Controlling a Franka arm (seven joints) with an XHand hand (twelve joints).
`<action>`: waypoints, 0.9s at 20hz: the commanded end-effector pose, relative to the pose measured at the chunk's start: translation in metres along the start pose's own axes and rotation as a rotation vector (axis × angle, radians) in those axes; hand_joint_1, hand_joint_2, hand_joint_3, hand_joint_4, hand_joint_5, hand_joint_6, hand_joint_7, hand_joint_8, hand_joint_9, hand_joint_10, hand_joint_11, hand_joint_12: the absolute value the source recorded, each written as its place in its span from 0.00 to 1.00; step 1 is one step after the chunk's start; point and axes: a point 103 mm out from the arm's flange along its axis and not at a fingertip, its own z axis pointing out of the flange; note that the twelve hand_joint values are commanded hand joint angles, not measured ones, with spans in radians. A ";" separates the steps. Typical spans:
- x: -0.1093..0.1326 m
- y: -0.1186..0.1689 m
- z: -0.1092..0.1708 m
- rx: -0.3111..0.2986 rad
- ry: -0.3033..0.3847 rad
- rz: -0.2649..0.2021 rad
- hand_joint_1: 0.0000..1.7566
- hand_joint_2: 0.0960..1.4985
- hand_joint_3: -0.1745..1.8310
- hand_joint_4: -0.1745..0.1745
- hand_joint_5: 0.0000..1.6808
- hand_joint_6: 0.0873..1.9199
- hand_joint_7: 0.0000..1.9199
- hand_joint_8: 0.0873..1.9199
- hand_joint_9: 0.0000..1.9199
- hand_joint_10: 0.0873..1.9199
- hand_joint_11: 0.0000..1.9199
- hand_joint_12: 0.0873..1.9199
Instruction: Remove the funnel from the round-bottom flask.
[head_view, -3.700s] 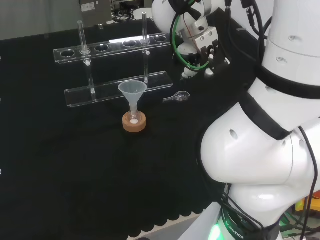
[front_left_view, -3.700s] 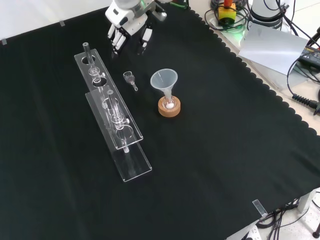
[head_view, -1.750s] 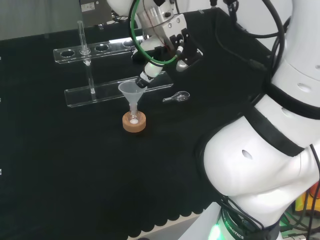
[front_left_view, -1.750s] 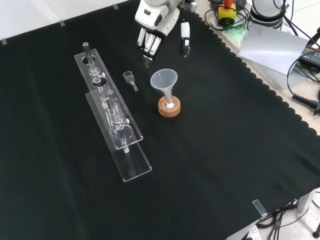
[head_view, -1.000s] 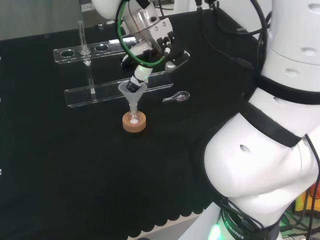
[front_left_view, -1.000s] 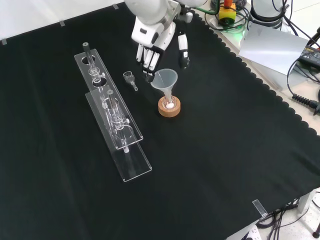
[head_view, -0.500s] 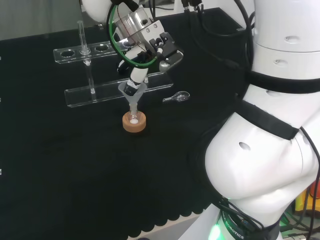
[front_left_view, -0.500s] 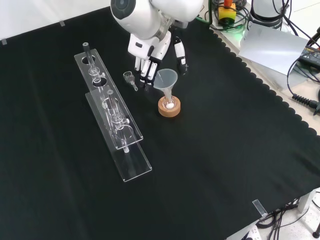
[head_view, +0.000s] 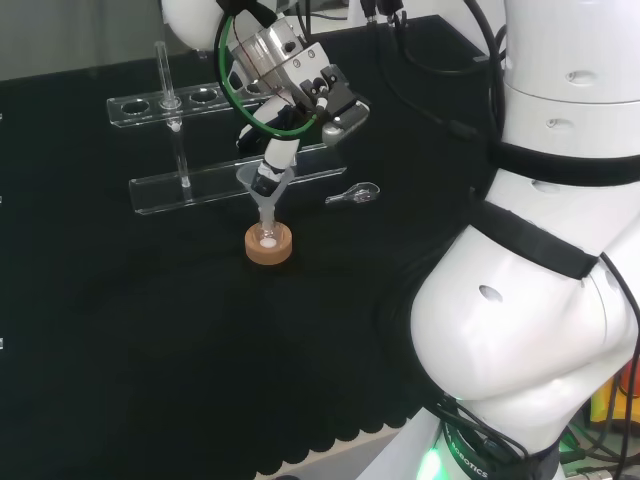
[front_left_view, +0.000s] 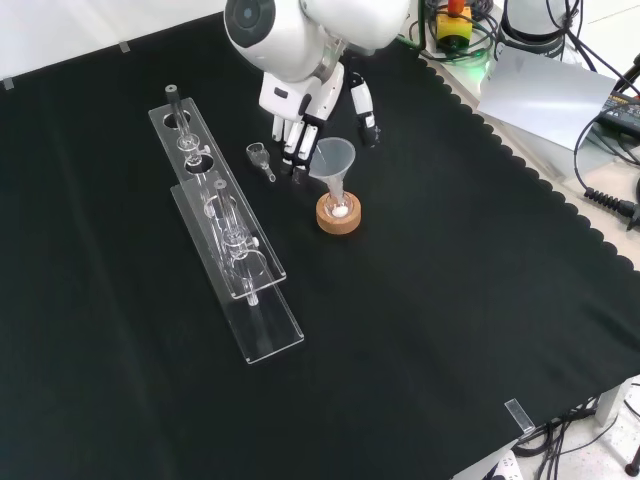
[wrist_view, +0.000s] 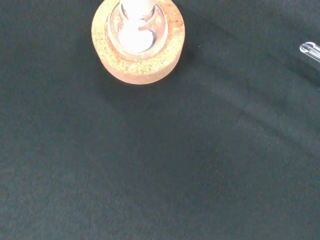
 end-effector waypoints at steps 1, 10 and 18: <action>0.004 0.004 0.002 0.008 -0.039 -0.005 0.25 0.53 0.01 0.64 0.03 0.00 0.00 0.24 0.30 0.00 0.21 0.70; 0.006 0.010 0.004 0.013 -0.087 -0.004 0.32 0.54 0.03 0.63 0.05 0.00 0.02 0.28 0.30 0.13 0.22 0.69; 0.008 0.016 0.006 0.031 -0.120 -0.003 0.36 0.55 0.03 0.60 0.09 0.00 0.05 0.30 0.29 0.28 0.21 0.68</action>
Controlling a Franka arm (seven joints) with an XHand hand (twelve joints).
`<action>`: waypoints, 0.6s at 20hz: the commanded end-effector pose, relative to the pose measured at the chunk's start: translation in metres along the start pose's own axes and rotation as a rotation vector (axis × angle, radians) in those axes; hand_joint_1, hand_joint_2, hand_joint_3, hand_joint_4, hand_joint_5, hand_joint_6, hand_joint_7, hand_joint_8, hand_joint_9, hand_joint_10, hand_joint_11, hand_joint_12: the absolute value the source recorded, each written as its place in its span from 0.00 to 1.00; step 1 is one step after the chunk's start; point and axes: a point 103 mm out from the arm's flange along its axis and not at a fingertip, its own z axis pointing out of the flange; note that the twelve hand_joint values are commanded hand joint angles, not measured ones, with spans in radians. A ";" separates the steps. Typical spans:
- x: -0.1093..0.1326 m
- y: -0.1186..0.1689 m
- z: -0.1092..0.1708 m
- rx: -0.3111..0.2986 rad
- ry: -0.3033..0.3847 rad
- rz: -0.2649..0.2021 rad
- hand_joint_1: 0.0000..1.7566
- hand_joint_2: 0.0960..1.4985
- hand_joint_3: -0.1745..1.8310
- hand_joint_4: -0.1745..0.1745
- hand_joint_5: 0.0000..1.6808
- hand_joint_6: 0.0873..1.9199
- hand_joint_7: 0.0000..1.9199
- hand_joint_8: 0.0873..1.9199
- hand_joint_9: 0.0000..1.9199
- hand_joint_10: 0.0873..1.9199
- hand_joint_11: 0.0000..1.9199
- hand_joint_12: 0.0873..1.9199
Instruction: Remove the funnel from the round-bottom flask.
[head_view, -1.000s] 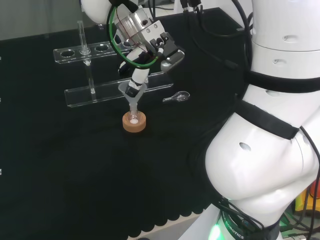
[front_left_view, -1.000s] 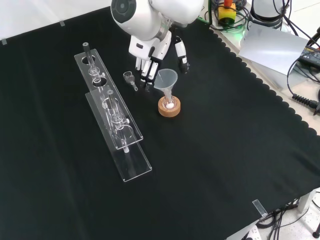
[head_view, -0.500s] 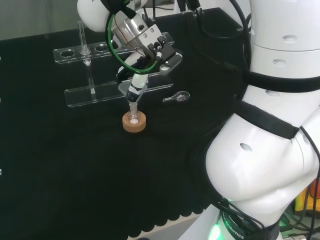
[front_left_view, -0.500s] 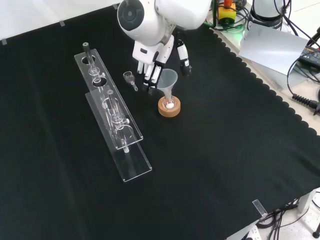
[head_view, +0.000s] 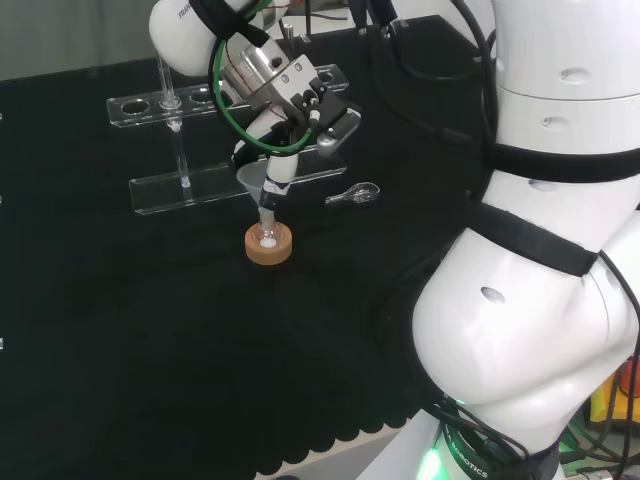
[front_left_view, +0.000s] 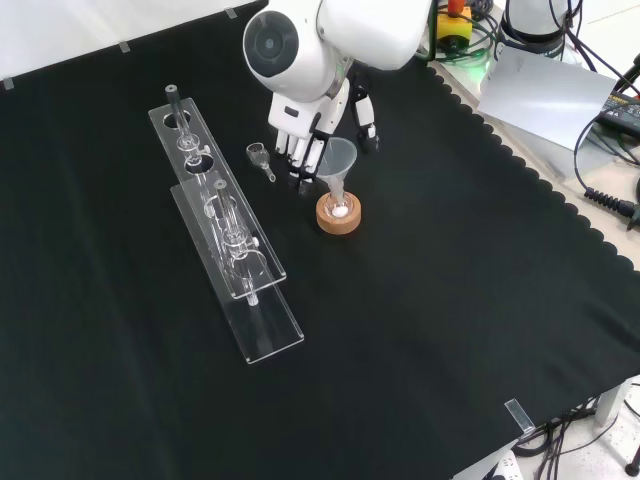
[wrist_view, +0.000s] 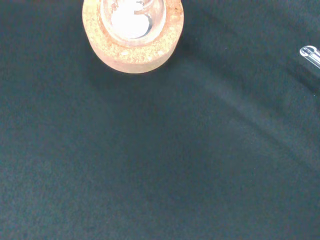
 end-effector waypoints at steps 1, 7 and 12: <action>0.003 0.002 -0.003 0.010 -0.022 0.008 0.36 0.56 0.03 0.59 0.10 0.00 0.06 0.29 0.30 0.28 0.21 0.68; -0.001 -0.002 -0.005 -0.040 -0.038 0.027 0.40 0.60 0.01 0.53 0.23 0.00 0.16 0.28 0.41 0.23 0.24 0.66; -0.002 -0.010 -0.011 -0.086 -0.060 0.041 0.43 0.62 0.00 0.49 0.33 0.00 0.26 0.27 0.49 0.21 0.27 0.65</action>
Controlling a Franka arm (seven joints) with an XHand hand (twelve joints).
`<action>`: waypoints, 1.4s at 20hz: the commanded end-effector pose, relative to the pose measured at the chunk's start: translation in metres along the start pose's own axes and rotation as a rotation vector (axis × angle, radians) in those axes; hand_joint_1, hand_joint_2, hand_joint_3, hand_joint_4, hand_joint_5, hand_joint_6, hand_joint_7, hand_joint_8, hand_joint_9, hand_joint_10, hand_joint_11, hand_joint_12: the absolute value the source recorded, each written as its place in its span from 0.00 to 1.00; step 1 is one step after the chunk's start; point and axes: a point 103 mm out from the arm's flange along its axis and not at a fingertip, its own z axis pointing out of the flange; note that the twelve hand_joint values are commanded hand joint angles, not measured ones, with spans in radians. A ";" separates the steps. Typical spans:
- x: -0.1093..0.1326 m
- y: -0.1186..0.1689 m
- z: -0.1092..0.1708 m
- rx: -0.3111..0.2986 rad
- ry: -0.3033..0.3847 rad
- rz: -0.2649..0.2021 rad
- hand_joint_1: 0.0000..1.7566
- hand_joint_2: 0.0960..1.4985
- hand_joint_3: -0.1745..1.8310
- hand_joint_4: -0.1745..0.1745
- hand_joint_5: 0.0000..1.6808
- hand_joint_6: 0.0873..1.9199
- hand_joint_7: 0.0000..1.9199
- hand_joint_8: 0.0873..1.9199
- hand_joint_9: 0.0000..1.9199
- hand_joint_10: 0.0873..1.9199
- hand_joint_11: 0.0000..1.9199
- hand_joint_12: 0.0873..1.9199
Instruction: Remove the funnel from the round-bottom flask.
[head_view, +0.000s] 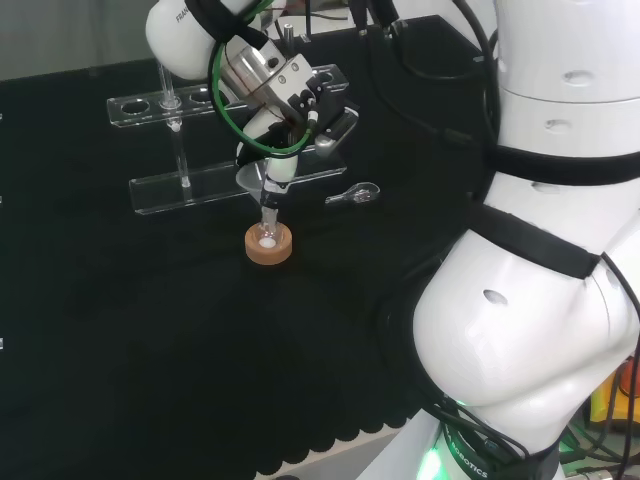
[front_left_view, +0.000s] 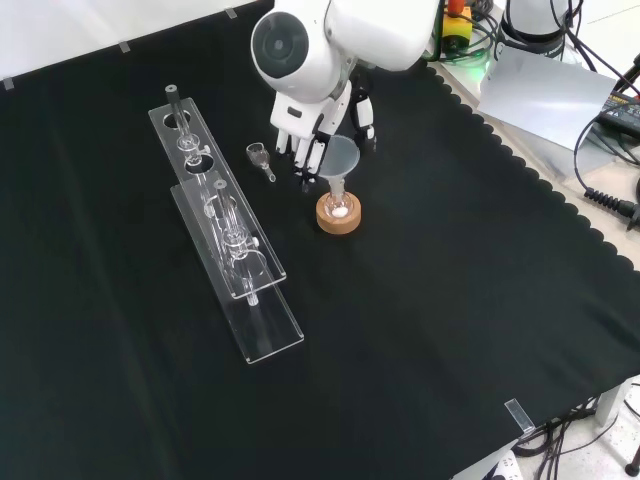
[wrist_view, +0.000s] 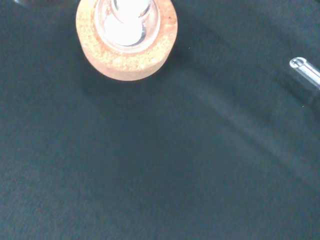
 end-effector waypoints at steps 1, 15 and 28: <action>-0.004 -0.009 -0.008 -0.057 -0.027 0.020 0.43 0.62 0.00 0.49 0.33 0.00 0.27 0.27 0.49 0.21 0.28 0.65; -0.005 -0.050 -0.048 -0.097 -0.035 0.029 0.44 0.63 0.00 0.48 0.36 0.00 0.29 0.27 0.51 0.20 0.29 0.64; -0.028 -0.095 -0.071 -0.122 -0.029 0.131 0.44 0.64 0.00 0.47 0.36 0.01 0.29 0.27 0.51 0.20 0.30 0.63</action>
